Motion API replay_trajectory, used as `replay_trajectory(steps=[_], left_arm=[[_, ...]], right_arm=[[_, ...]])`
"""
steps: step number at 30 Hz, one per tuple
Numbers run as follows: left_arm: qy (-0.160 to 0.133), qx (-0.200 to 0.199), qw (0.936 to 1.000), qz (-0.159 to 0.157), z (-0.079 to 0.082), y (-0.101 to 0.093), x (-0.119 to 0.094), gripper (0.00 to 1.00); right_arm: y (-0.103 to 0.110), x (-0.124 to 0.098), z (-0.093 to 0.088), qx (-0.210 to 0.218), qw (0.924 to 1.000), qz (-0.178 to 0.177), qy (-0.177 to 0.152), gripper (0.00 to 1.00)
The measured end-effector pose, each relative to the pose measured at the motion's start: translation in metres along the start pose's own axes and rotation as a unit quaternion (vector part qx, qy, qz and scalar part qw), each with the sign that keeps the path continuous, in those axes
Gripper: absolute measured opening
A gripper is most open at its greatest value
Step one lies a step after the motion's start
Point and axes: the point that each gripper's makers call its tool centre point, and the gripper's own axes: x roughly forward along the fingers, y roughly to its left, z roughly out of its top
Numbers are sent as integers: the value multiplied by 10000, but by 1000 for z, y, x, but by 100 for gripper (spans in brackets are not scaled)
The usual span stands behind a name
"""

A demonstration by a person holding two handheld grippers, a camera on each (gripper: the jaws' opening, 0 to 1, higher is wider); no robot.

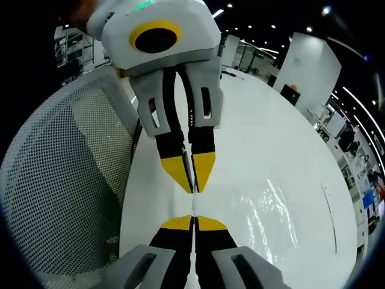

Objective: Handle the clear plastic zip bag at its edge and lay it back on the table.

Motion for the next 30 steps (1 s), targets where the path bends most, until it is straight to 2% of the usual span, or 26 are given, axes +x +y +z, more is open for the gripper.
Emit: replay_trajectory(steps=[6, 14, 18, 23, 30], left_arm=[[-49, 19, 10000, -24, 1, -1, -2, 0], [-219, 22, 9998, 21, 6, 3, -9, 0], [-228, -17, 9997, 28, 5, 4, -10, 0], [-90, -3, 9999, 65, -2, 5, -9, 0], [23, 59, 10000, -57, -5, 2, -8, 2]], right_arm=[[0, -1, -1, -206, 9997, -90, -15, 0], [-4, -3, -18, -305, 9990, -309, 129, 3], [-6, -3, -24, -396, 9982, -420, 153, 0], [-4, -6, -17, -489, 9979, -413, 119, 0], [-2, -6, -6, -528, 9978, -373, 160, 0]])
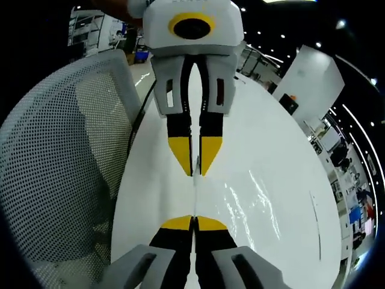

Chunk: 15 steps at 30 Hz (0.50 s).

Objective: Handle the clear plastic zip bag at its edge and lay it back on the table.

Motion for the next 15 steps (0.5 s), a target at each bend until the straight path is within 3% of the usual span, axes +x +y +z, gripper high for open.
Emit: replay_trajectory(steps=[6, 15], left_arm=[[75, 89, 9999, 61, -2, 3, 0, 0], [-28, 140, 9999, 96, -3, 3, -3, 0]], right_arm=[[1, 0, 2, 23, 9999, 31, 110, 0], [1, 0, 11, -14, 9999, -69, -100, 3]])
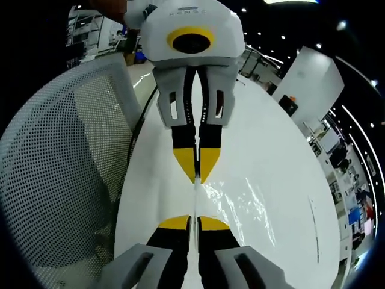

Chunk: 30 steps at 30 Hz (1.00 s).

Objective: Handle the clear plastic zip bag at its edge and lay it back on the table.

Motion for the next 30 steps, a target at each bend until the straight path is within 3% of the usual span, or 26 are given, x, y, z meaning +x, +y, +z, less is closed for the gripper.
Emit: replay_trajectory(steps=[13, 30], left_arm=[[-62, 15, 10000, -22, 3, 0, -2, 0], [-99, 40, 9999, -59, 12, -2, -1, 0]], right_arm=[[-4, 5, 23, -57, 9997, -54, -226, 3], [-2, 9, 28, -102, 9998, -63, -164, 0]])
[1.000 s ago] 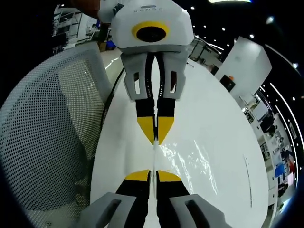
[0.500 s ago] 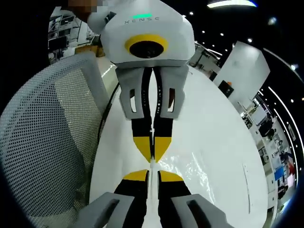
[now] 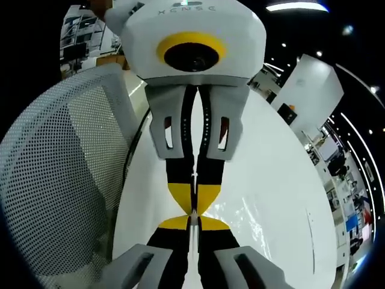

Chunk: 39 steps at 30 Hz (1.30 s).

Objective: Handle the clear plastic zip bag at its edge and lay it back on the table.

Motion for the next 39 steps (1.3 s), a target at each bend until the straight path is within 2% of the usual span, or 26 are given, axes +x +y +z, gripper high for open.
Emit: replay_trajectory(steps=[11, 39], left_arm=[[-48, -41, 10000, 45, 0, 3, -1, 0], [-91, -103, 9999, 61, -1, 3, -2, 0]], right_arm=[[-3, -1, -1, 271, 9996, -51, 8, 0], [-4, -3, -4, 329, 9994, -44, 13, 0]])
